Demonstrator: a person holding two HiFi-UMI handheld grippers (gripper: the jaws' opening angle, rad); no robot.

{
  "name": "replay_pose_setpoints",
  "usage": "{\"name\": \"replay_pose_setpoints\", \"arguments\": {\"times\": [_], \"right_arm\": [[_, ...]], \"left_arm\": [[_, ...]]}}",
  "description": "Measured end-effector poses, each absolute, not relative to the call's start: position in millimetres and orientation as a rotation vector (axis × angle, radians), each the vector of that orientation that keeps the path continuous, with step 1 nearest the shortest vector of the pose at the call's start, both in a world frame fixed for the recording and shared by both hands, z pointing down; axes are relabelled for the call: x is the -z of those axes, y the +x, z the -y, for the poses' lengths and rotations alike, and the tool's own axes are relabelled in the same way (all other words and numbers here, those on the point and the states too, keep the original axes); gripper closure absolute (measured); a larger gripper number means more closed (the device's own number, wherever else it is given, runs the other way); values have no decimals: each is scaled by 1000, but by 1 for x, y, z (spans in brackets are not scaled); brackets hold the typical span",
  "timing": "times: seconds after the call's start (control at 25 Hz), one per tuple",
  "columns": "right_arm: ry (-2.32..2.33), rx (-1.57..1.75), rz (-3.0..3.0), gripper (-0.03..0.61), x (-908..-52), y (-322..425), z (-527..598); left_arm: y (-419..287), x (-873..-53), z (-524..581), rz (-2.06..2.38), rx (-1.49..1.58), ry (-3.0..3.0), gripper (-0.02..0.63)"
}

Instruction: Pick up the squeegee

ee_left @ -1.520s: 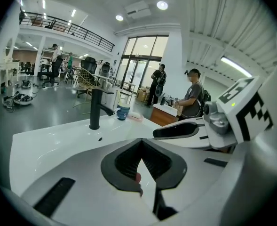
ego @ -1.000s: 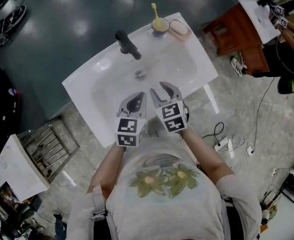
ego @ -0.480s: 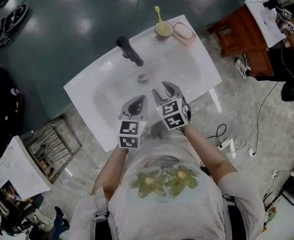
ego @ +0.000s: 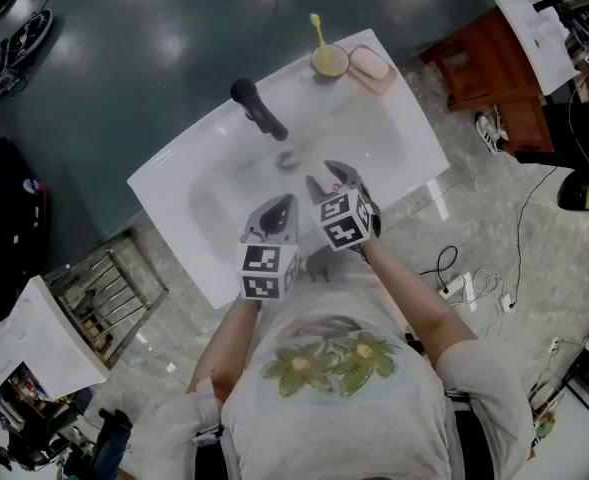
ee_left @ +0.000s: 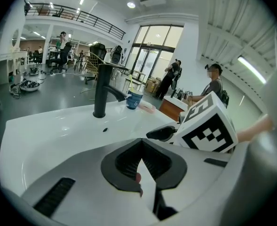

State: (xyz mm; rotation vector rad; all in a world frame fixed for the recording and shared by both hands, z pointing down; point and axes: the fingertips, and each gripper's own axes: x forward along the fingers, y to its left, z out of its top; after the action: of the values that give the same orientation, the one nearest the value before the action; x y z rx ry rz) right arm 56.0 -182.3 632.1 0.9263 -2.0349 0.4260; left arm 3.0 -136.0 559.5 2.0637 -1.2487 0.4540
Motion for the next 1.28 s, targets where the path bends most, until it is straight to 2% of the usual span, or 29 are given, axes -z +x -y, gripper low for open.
{"name": "replay_pose_setpoints", "arguments": {"times": [1.28], "right_arm": [[832, -575, 1779, 426, -717, 66, 200]], "left_arm": [[-8, -586, 137, 1259, -500, 2003, 604]]}}
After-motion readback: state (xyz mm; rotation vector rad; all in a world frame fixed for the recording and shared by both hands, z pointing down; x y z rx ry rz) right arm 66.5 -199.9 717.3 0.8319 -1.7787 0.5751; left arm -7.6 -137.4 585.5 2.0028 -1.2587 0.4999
